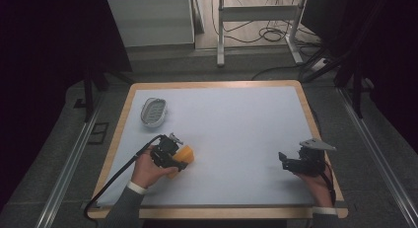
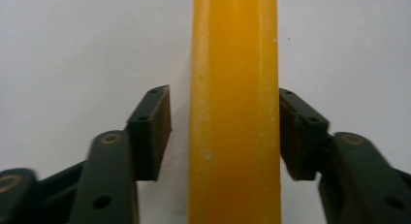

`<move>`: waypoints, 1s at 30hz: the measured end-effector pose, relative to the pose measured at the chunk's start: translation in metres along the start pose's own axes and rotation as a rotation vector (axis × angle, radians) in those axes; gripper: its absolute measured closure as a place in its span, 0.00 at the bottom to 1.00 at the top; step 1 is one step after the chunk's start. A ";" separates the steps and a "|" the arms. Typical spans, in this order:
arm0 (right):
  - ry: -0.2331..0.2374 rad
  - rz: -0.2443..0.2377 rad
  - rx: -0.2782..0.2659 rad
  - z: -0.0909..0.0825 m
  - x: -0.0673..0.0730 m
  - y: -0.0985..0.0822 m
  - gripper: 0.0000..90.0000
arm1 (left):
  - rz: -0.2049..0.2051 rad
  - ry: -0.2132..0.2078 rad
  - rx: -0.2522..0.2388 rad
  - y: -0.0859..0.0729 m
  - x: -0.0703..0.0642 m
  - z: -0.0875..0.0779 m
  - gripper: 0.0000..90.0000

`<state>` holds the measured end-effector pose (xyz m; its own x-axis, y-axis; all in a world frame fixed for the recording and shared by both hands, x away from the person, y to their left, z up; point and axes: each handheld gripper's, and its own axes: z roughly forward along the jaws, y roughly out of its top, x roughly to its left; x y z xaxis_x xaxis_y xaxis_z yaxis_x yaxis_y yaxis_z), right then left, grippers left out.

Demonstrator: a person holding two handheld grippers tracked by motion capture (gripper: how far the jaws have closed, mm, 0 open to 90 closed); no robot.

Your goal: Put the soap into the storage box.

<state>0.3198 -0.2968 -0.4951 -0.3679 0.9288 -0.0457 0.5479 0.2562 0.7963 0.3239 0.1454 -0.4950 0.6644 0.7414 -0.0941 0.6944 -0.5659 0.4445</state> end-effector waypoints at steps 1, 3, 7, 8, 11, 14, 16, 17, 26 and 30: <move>-0.001 0.000 0.000 0.000 0.000 0.000 0.08 | 0.001 0.001 0.002 0.000 0.000 0.001 0.53; -0.001 -0.002 0.001 0.000 0.000 0.000 0.08 | 0.002 0.002 0.007 0.000 -0.001 0.003 0.57; -0.002 -0.003 0.005 0.000 0.001 0.000 0.08 | 0.008 0.026 0.020 -0.001 -0.004 0.006 0.63; -0.003 -0.004 0.006 0.000 0.001 0.000 0.08 | 0.009 0.028 0.020 -0.001 -0.004 0.006 0.66; -0.005 -0.002 0.006 0.000 0.001 0.000 0.08 | 0.014 0.027 0.012 -0.002 -0.003 0.006 0.67; -0.007 -0.003 0.006 0.001 0.002 0.000 0.08 | 0.016 0.020 0.013 -0.002 -0.002 0.005 0.67; -0.003 -0.004 0.006 0.000 0.002 0.000 0.08 | 0.014 0.018 0.008 -0.002 -0.001 0.004 0.68; -0.001 -0.004 0.005 0.000 0.002 0.000 0.08 | 0.014 0.018 0.008 -0.002 -0.001 0.004 0.68; -0.004 0.000 0.002 -0.001 0.002 0.000 0.08 | -0.003 -0.004 -0.037 -0.002 0.006 -0.013 0.68; -0.007 0.000 0.003 -0.001 0.002 0.000 0.08 | -0.017 -0.014 -0.062 -0.003 0.014 -0.024 0.68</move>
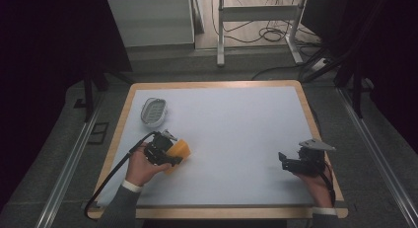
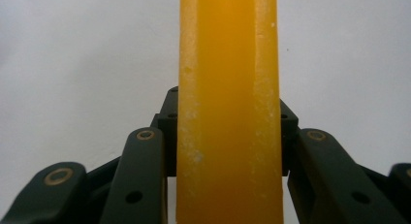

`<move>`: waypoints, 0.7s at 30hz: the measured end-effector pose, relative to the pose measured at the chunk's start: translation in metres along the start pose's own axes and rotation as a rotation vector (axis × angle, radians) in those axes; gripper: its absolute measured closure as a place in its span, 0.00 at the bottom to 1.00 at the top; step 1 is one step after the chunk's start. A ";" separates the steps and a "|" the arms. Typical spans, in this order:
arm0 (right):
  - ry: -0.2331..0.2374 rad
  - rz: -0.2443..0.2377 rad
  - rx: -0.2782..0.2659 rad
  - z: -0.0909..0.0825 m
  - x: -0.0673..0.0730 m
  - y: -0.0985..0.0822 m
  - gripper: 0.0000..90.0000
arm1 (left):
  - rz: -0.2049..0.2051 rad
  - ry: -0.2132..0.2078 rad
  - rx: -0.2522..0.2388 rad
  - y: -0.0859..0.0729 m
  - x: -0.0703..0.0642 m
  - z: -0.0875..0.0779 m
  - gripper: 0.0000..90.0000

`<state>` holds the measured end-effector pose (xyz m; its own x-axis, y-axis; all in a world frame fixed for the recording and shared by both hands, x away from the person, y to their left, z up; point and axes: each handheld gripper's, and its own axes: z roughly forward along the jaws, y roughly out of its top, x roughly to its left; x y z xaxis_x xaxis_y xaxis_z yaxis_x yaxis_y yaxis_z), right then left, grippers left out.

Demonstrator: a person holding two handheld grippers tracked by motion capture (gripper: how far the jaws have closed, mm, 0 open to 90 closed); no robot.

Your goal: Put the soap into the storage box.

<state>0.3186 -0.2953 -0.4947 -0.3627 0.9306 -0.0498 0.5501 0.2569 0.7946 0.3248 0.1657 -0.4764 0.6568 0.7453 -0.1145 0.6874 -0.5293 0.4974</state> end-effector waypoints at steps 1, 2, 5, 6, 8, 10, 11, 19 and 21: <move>0.000 0.000 0.000 0.000 0.000 0.000 0.08 | 0.000 0.000 0.000 0.000 0.000 0.000 0.68; -0.003 -0.003 0.000 0.000 0.000 0.000 0.08 | -0.012 -0.001 -0.013 0.001 0.005 -0.004 0.68; -0.003 0.002 0.003 0.000 -0.001 0.000 0.08 | -0.018 0.008 -0.012 0.003 0.011 -0.007 0.68; -0.004 0.005 0.003 0.000 -0.001 0.000 0.08 | -0.019 0.020 -0.012 0.004 0.013 -0.009 0.68; -0.004 0.004 0.006 0.001 -0.001 -0.001 0.08 | -0.017 0.025 -0.018 0.007 0.017 -0.016 0.68; -0.004 0.004 0.006 0.001 -0.001 -0.001 0.08 | -0.020 0.023 -0.023 0.008 0.018 -0.018 0.68; -0.004 0.004 0.006 0.001 -0.001 -0.001 0.08 | -0.021 0.021 -0.026 0.009 0.019 -0.020 0.68; -0.005 0.006 0.008 0.001 -0.002 -0.001 0.08 | -0.030 0.024 -0.044 0.013 0.025 -0.028 0.68; -0.007 0.007 0.007 0.001 -0.002 -0.001 0.08 | -0.027 0.023 -0.053 0.014 0.025 -0.029 0.68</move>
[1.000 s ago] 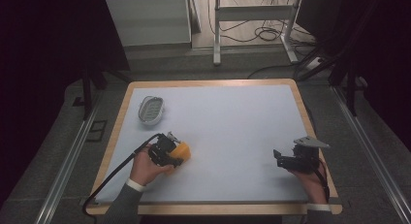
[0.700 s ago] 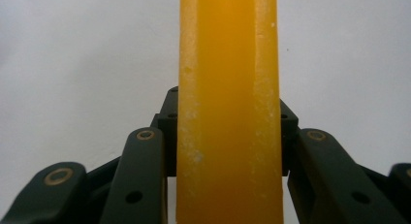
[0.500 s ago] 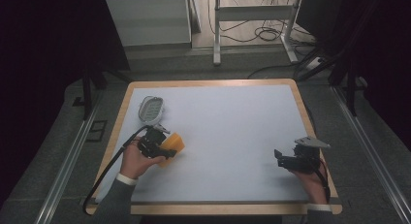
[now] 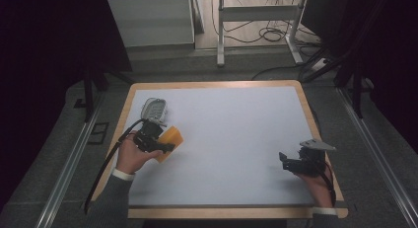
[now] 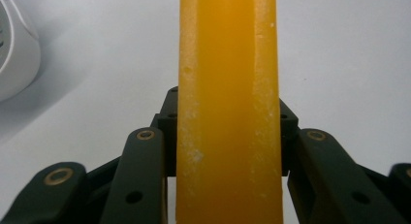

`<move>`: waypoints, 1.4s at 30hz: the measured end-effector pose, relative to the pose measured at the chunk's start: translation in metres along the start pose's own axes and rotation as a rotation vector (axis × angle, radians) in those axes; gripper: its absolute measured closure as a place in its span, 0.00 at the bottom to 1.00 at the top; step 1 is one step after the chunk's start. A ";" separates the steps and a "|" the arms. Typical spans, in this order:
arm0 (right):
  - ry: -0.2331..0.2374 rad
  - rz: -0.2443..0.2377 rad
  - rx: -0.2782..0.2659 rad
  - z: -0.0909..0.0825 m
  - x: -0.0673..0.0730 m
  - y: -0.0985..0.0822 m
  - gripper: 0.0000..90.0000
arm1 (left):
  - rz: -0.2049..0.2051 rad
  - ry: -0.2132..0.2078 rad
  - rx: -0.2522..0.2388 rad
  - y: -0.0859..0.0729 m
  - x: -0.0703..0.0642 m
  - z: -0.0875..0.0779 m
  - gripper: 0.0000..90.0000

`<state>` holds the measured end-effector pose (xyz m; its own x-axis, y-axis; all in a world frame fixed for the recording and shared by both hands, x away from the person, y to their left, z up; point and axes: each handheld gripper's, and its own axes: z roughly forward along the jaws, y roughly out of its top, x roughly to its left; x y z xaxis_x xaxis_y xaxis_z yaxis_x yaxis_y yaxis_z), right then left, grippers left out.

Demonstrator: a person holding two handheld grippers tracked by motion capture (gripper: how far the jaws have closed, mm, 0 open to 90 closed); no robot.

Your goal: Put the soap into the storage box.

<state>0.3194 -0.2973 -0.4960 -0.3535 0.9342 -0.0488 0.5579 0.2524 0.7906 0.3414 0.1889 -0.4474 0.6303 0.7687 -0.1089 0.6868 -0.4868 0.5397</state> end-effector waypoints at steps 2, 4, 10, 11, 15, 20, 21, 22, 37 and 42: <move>-0.001 0.000 0.000 0.000 0.000 0.000 0.08 | 0.003 0.004 -0.008 0.001 -0.001 -0.001 0.68; -0.002 -0.003 0.000 0.000 0.000 0.000 0.08 | 0.000 -0.011 -0.007 0.002 0.001 0.000 0.68; -0.003 -0.004 0.005 0.001 -0.001 -0.001 0.08 | -0.014 -0.051 0.002 0.006 0.011 0.006 0.68; -0.007 -0.001 0.007 0.000 -0.002 -0.001 0.08 | -0.022 -0.058 0.000 0.008 0.015 0.007 0.68; -0.010 0.000 0.006 0.000 -0.003 -0.002 0.08 | -0.036 -0.054 -0.005 0.013 0.022 0.008 0.68; -0.012 -0.001 0.006 0.000 -0.003 -0.002 0.08 | -0.045 -0.041 -0.011 0.017 0.026 0.007 0.68; -0.010 -0.001 0.006 0.000 -0.003 -0.002 0.08 | -0.048 -0.040 -0.016 0.018 0.028 0.006 0.68; -0.010 -0.001 0.006 0.000 -0.003 -0.002 0.08 | -0.048 -0.040 -0.016 0.018 0.028 0.006 0.68; -0.017 0.004 0.008 0.000 -0.005 -0.003 0.08 | -0.065 -0.011 -0.043 0.031 0.038 -0.003 0.68; -0.016 0.007 0.012 0.001 -0.005 -0.003 0.08 | -0.072 -0.005 -0.052 0.034 0.042 -0.008 0.68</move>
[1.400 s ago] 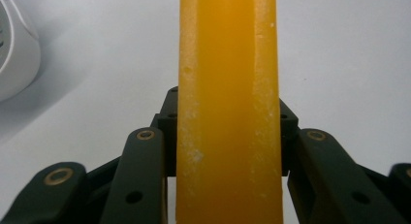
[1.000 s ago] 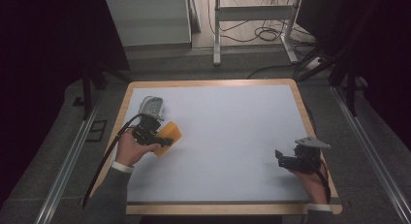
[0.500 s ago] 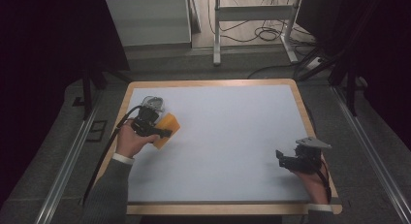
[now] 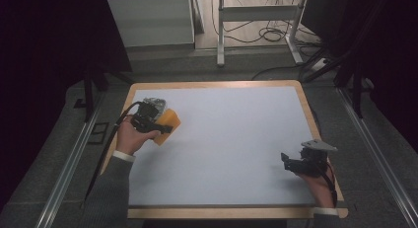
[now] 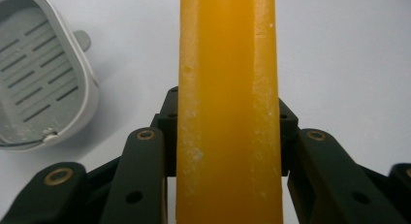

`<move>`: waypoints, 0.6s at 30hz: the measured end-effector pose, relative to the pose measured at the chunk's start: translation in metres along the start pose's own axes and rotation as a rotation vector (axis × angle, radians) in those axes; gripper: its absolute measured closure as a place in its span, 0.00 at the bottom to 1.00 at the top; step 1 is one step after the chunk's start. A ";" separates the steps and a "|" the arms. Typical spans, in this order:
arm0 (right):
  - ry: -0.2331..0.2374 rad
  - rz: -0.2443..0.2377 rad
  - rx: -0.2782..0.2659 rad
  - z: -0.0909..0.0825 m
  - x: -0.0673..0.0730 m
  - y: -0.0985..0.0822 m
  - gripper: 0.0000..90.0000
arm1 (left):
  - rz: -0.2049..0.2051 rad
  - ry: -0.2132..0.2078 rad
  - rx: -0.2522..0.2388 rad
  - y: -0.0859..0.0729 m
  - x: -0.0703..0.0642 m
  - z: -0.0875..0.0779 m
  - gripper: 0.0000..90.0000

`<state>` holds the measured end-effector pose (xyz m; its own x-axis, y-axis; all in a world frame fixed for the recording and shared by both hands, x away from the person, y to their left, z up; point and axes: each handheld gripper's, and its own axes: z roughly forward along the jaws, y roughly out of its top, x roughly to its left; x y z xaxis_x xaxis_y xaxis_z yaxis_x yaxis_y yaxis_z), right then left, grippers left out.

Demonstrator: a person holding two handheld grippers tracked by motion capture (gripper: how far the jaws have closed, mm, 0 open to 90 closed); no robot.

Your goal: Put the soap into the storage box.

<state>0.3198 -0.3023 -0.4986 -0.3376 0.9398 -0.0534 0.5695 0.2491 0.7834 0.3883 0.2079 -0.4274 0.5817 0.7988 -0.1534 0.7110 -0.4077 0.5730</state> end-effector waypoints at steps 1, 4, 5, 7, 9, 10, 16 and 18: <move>-0.001 0.000 0.001 0.000 0.000 0.000 0.08 | 0.000 0.001 -0.001 0.001 0.001 -0.001 0.68; -0.006 0.000 0.006 0.001 -0.001 -0.001 0.08 | -0.016 0.002 -0.014 0.003 0.005 -0.003 0.68; -0.006 0.000 0.008 0.001 -0.001 -0.001 0.08 | -0.014 0.006 -0.011 0.004 0.006 -0.004 0.68; -0.007 0.000 0.009 0.001 0.000 -0.001 0.08 | -0.018 0.006 -0.014 0.005 0.006 -0.003 0.68; -0.011 0.000 0.006 0.001 0.000 -0.001 0.08 | -0.024 0.008 -0.011 0.007 0.008 -0.004 0.68; -0.012 -0.001 0.002 0.001 0.000 0.000 0.08 | -0.024 0.008 -0.011 0.007 0.008 -0.004 0.68; -0.012 0.003 0.001 0.000 0.000 0.000 0.08 | -0.028 0.013 -0.010 0.012 0.013 -0.006 0.68; -0.011 0.002 0.002 0.001 0.000 0.000 0.08 | -0.035 0.008 -0.007 0.014 0.015 -0.007 0.68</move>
<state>0.3200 -0.3022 -0.4992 -0.3278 0.9429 -0.0588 0.5718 0.2476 0.7822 0.4039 0.2171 -0.4162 0.5535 0.8159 -0.1673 0.7279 -0.3764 0.5731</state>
